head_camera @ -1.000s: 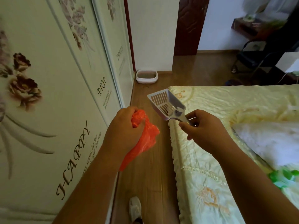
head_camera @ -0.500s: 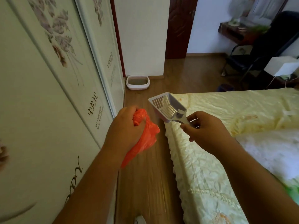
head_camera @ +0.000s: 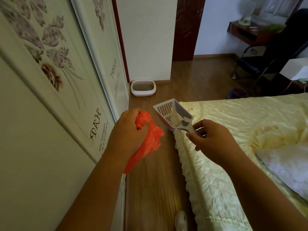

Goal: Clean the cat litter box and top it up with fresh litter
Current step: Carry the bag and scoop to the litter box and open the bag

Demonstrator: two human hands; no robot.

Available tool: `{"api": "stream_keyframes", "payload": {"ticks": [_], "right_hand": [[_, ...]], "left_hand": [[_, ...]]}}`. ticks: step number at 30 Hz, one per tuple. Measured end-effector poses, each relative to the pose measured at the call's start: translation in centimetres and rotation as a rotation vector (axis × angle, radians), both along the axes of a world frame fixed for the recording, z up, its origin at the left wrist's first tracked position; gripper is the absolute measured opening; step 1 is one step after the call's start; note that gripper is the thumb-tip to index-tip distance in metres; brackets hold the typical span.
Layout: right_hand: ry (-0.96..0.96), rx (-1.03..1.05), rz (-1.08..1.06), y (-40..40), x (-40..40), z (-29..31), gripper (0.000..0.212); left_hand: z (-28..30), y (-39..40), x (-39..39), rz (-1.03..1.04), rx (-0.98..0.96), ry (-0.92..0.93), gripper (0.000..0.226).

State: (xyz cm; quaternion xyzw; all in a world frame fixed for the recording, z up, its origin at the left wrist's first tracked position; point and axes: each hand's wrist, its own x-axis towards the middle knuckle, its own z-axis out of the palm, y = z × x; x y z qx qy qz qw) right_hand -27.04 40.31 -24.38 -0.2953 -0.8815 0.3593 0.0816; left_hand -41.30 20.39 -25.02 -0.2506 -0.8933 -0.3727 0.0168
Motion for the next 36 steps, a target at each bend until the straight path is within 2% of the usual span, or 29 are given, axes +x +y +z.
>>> {"api": "stream_keyframes", "payload": {"ticks": [9, 19, 29, 36], "right_hand": [[0.013, -0.041, 0.047, 8.5, -9.6, -0.3, 0.036], [0.095, -0.056, 0.141, 20.0, -20.1, 2.0, 0.021], [0.07, -0.031, 0.148, 25.6, -27.5, 0.9, 0.022], [0.037, -0.011, 0.143, 27.2, -34.8, 0.0, 0.019]], "left_hand": [[1.0, 7.5, -7.2, 0.054, -0.029, 0.012, 0.027], [3.2, 18.1, -15.6, 0.12, -0.01, 0.057, 0.019], [1.7, 22.8, -23.6, 0.124, -0.001, 0.031, 0.021], [0.2, 24.2, -32.1, 0.106, 0.0, 0.004, 0.022]]}}
